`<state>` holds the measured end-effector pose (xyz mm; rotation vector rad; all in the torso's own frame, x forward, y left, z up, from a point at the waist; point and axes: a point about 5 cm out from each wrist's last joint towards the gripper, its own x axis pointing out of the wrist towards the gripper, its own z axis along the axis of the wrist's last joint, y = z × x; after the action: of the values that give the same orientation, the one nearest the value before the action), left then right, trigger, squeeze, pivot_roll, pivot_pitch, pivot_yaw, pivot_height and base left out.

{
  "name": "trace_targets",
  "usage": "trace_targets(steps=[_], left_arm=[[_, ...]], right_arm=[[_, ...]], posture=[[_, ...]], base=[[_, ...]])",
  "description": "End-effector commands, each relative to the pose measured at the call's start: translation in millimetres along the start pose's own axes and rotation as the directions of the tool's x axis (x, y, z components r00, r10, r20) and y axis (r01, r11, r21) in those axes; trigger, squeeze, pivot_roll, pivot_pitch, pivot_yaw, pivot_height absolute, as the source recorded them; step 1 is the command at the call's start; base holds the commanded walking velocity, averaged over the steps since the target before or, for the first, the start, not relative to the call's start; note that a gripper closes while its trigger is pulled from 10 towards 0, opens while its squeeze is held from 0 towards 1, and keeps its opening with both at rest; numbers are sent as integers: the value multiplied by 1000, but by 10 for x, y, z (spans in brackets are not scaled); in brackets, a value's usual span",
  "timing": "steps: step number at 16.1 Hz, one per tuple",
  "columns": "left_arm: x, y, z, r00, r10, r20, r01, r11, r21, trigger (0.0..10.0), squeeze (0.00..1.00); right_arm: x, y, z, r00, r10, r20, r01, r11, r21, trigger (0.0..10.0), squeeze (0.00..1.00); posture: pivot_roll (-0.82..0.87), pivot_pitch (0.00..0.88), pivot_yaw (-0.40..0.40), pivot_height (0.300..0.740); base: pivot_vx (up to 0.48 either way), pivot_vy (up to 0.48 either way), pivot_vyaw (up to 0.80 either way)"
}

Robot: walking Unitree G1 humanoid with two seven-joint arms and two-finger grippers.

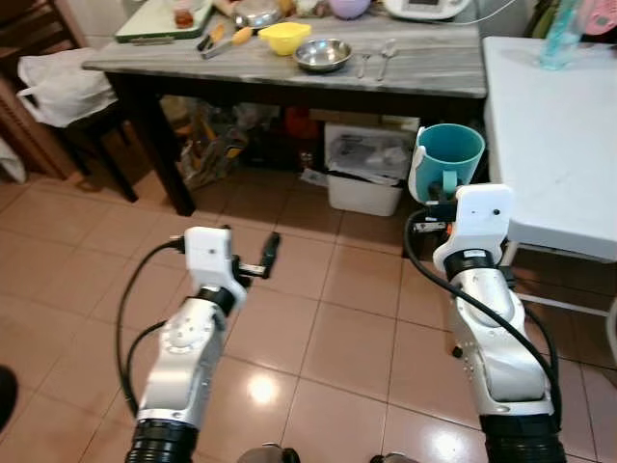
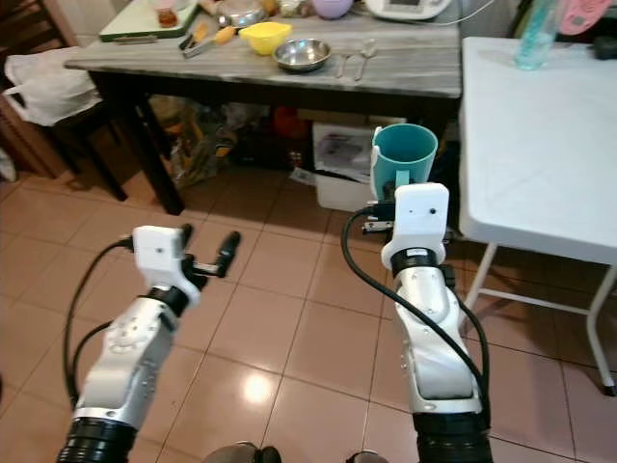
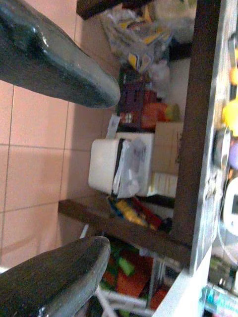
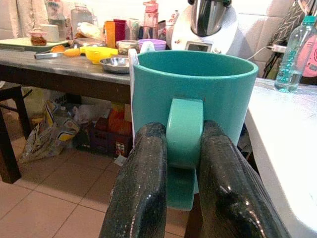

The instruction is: Setting the table

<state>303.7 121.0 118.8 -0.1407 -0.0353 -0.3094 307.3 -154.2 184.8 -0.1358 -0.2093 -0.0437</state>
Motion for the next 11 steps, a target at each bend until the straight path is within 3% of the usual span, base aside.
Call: trace_targets(steps=[1,11], left_arm=[[-11,4,55,1000,-13,25,13,1000,9,10000,0],[1,-15,52,999,-37,24,37,999,7,10000,0]], right_arm=[[28,-6,51,1000,-6,28,6,1000,5,10000,0],[55,54,66,999,9,44,-9,1000,-2,10000,0]], posture=[[18,132,73,740],[21,122,81,740]], base=[[322,0,0],[408,0,0]])
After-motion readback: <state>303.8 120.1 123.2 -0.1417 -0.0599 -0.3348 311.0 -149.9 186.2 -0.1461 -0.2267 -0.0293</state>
